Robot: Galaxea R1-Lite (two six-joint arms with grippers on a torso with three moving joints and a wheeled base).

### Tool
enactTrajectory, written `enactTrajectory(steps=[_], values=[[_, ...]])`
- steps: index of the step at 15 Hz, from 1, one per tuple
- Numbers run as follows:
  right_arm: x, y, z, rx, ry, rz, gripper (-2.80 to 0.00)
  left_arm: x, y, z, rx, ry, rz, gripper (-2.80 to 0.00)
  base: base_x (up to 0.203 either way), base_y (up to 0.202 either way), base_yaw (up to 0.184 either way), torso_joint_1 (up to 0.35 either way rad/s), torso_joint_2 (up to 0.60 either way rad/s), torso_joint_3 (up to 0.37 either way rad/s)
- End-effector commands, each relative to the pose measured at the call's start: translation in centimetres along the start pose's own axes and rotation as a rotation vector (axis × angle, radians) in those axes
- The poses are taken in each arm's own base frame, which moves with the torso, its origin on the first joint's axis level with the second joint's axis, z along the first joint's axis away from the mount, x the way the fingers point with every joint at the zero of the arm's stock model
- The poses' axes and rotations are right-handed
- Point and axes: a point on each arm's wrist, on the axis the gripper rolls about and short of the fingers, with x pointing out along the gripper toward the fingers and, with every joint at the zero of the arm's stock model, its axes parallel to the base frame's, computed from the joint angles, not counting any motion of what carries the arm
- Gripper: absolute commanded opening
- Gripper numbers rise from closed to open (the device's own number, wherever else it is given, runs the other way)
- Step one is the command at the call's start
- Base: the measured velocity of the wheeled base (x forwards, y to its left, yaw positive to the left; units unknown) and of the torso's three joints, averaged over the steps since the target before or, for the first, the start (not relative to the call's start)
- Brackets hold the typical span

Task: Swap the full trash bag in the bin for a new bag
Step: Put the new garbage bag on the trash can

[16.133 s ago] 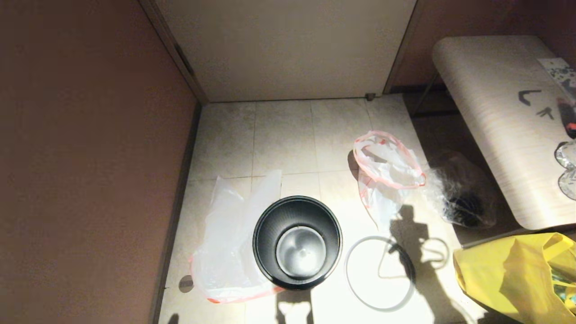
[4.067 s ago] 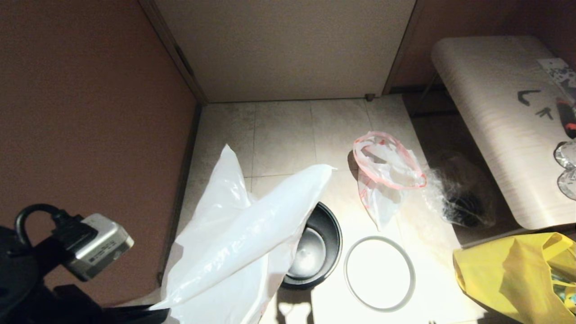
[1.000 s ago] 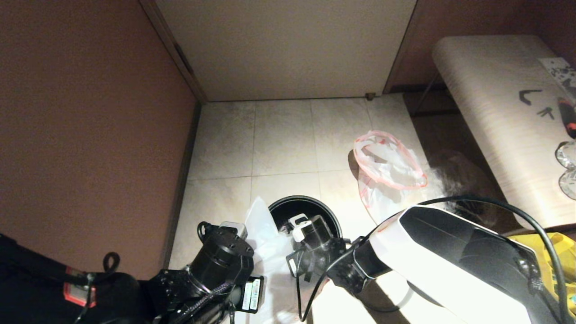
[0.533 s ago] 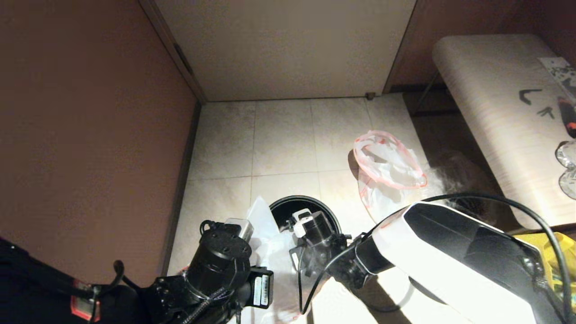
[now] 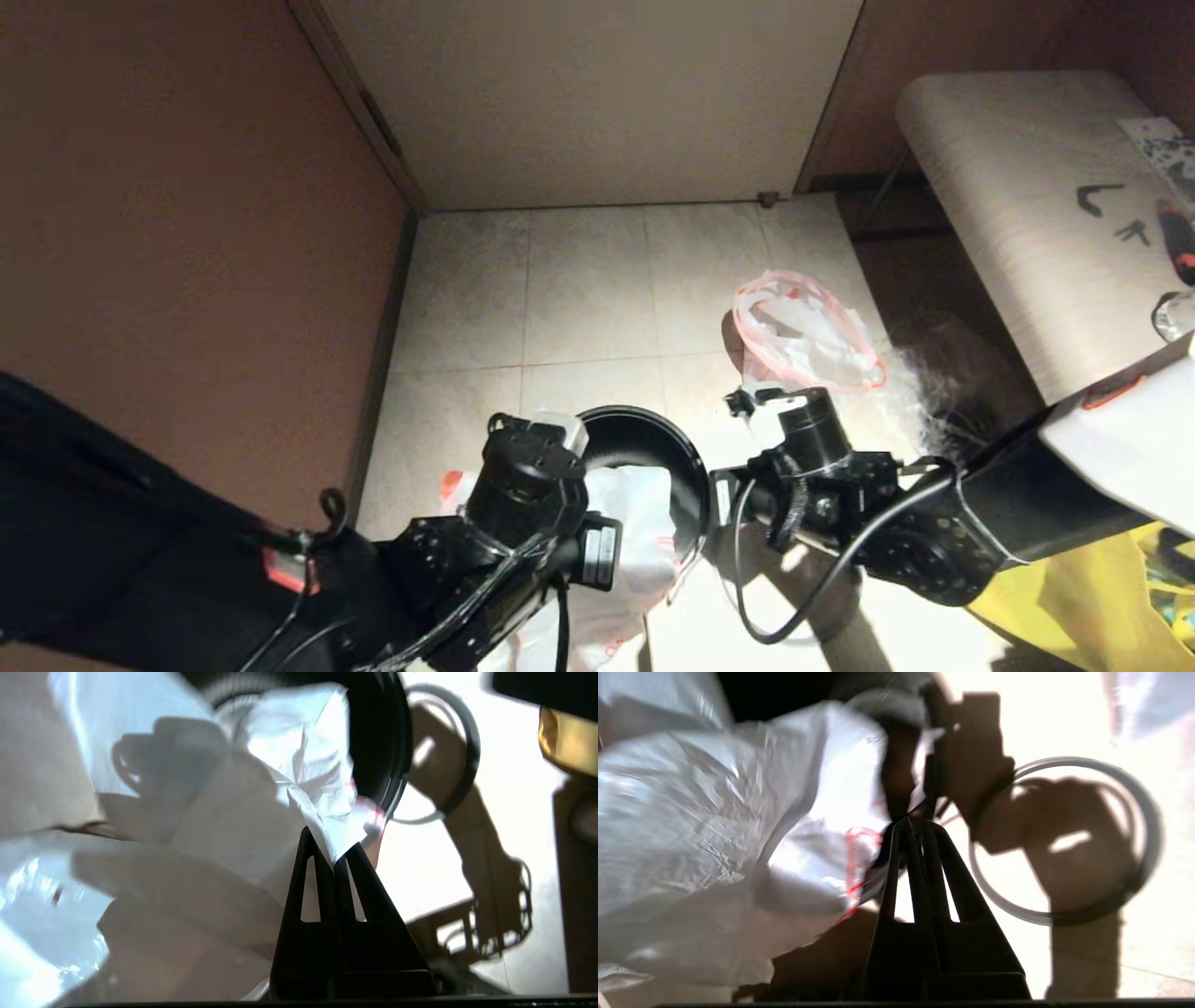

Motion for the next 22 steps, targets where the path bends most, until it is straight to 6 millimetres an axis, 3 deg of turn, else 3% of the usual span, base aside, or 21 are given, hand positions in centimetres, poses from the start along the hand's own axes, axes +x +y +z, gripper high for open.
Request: enactTrajectory(steps=[1,3,8,10,11,12,14,17,22], values=[[-2.9,-2.3,1.9,0.06,-0.103,-0.019,-2.8,2.8,-1.1,0.8,0.006,0.013,0.018,-2.8,0.0,0.0,0.0,0.0,0.0,0.0],[-3.9,-3.6,2.8,0.097,-0.147,-0.03,-2.8,5.7,-2.0,2.2,0.021,0.045,0.045,-2.8,0.0,0.0,0.0,0.0,0.0,0.0],[-5.8,-4.3,4.1,0.16,-0.198,-0.007,-2.8,11.1,-3.7,7.0,-0.002,0.024,0.09,-2.8,0.0,0.0,0.0,0.0,0.0,0.0],[-6.1,-4.4,4.0,0.176,-0.198,-0.005,-2.8,13.2,-4.0,7.4,0.002,0.043,0.13,-2.8,0.0,0.0,0.0,0.0,0.0,0.0],[-6.4,-4.5,4.0,0.189,-0.201,-0.005,-2.8,13.9,-4.1,6.7,0.014,0.07,0.15,0.0,0.0,0.0,0.0,0.0,0.0,0.0],[-6.8,-4.5,4.1,0.194,-0.209,-0.004,-2.8,13.9,-4.2,6.3,0.018,0.081,0.151,0.0,0.0,0.0,0.0,0.0,0.0,0.0],[-7.4,-4.6,4.2,0.197,-0.219,-0.003,-2.8,13.4,-4.1,6.3,0.015,0.086,0.15,0.0,0.0,0.0,0.0,0.0,0.0,0.0],[-7.8,-4.7,4.0,0.196,-0.218,-0.005,-2.8,10.3,-3.8,7.8,-0.012,0.051,0.132,0.0,0.0,0.0,0.0,0.0,0.0,0.0],[-8.1,-4.9,3.5,0.196,-0.208,-0.022,-2.8,2.2,-2.8,11.2,-0.077,-0.051,0.069,0.0,0.0,0.0,0.0,0.0,0.0,0.0]])
